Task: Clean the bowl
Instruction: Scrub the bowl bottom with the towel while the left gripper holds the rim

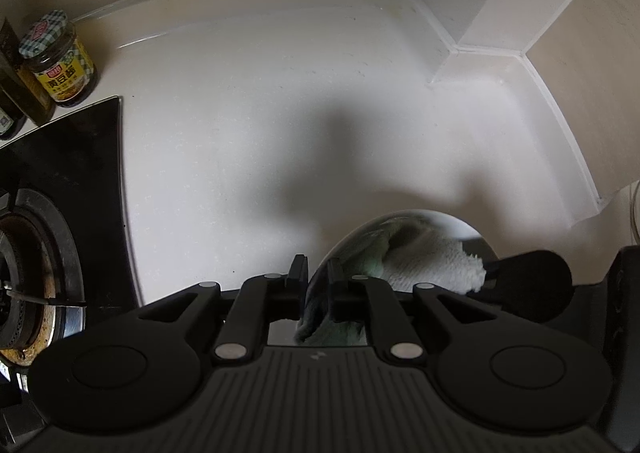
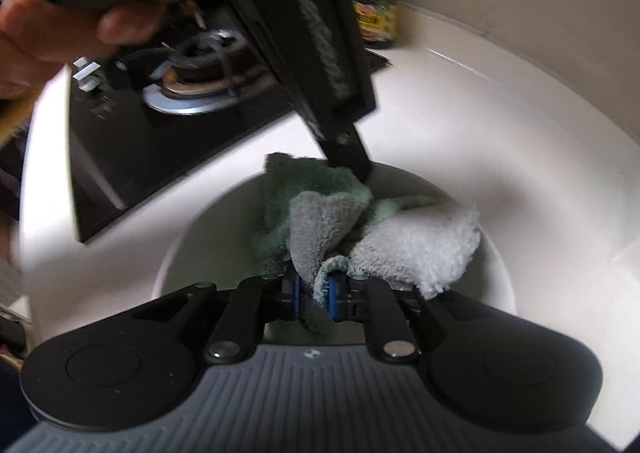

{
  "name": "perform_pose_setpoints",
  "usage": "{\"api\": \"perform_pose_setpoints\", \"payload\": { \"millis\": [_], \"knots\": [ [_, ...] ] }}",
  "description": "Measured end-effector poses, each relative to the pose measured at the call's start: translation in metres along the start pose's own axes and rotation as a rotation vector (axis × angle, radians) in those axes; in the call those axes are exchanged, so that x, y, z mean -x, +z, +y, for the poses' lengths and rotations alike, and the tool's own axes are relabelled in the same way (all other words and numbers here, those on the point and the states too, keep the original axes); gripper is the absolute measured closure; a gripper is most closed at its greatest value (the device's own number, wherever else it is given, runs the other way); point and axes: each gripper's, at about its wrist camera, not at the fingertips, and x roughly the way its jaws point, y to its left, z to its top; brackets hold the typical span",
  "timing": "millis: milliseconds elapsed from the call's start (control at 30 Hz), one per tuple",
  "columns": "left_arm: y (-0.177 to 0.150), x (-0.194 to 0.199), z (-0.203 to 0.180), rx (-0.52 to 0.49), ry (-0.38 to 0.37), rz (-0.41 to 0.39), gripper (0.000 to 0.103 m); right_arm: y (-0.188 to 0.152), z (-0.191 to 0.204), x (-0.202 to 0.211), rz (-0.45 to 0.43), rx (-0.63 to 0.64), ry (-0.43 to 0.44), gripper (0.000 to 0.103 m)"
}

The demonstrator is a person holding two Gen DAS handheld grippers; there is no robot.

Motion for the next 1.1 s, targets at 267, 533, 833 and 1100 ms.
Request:
{"api": "perform_pose_setpoints", "payload": {
  "millis": [267, 533, 833, 1100],
  "knots": [
    [-0.002, 0.001, 0.0, 0.016, 0.007, -0.005, 0.085, 0.001, 0.004, 0.028, -0.134, 0.025, 0.236, 0.093],
    [-0.01, 0.007, 0.015, 0.071, -0.017, -0.001, 0.09, 0.002, 0.005, 0.078, -0.119, 0.061, 0.161, 0.094],
    [-0.032, 0.014, 0.03, 0.128, -0.027, -0.025, 0.092, 0.011, 0.0, 0.015, 0.068, 0.006, -0.259, 0.094],
    [-0.04, 0.013, 0.027, 0.143, 0.004, -0.046, 0.092, 0.008, 0.014, -0.004, 0.058, 0.036, -0.103, 0.094]
  ]
}}
